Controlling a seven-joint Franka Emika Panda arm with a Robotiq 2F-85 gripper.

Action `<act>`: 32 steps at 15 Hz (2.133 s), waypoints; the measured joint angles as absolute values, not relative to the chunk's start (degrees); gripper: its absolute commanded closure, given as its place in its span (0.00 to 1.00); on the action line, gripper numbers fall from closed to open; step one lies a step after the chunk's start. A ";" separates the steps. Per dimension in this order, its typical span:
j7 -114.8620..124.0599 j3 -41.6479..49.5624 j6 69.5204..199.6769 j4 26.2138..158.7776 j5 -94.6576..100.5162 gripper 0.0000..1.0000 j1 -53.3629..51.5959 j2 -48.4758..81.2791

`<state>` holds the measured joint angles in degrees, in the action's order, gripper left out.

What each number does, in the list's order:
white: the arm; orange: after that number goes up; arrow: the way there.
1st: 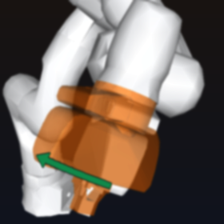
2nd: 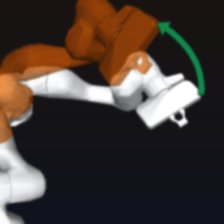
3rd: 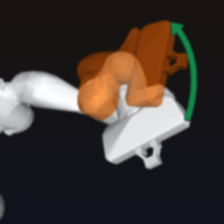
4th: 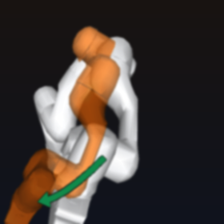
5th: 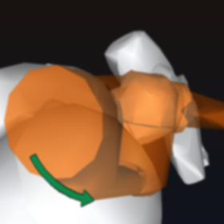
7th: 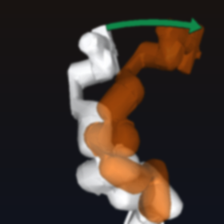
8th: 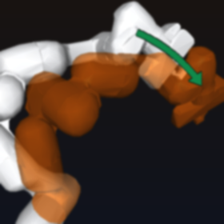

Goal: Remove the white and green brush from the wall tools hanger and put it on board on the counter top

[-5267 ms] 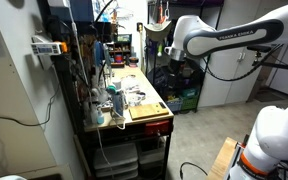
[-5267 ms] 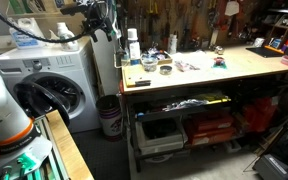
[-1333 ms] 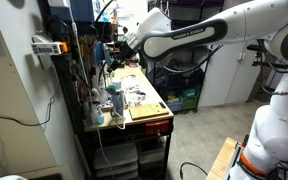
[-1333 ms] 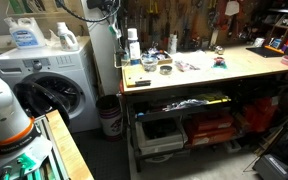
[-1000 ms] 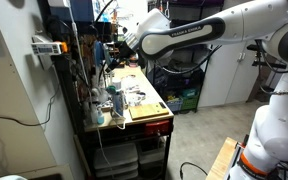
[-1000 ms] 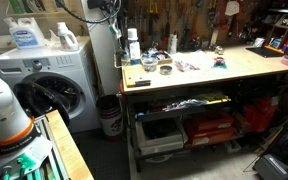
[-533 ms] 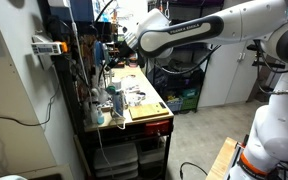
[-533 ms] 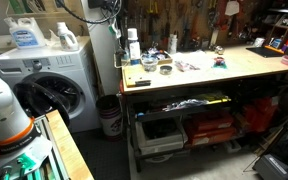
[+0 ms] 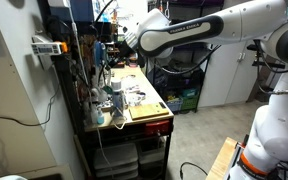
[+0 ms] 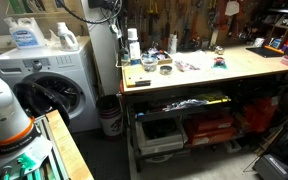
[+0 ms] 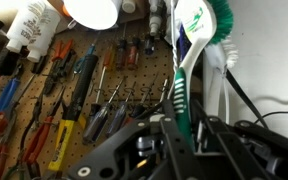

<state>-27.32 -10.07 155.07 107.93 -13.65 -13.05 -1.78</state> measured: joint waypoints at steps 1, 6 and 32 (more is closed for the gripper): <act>-27.32 -10.05 155.07 107.93 -13.65 0.89 -13.04 -1.78; -27.33 -10.02 155.09 107.92 -13.65 0.95 -13.04 -1.79; -24.72 -10.04 150.87 108.94 -12.28 0.95 -12.72 -7.27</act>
<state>-24.72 -10.04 150.87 108.94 -12.28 -12.72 -7.27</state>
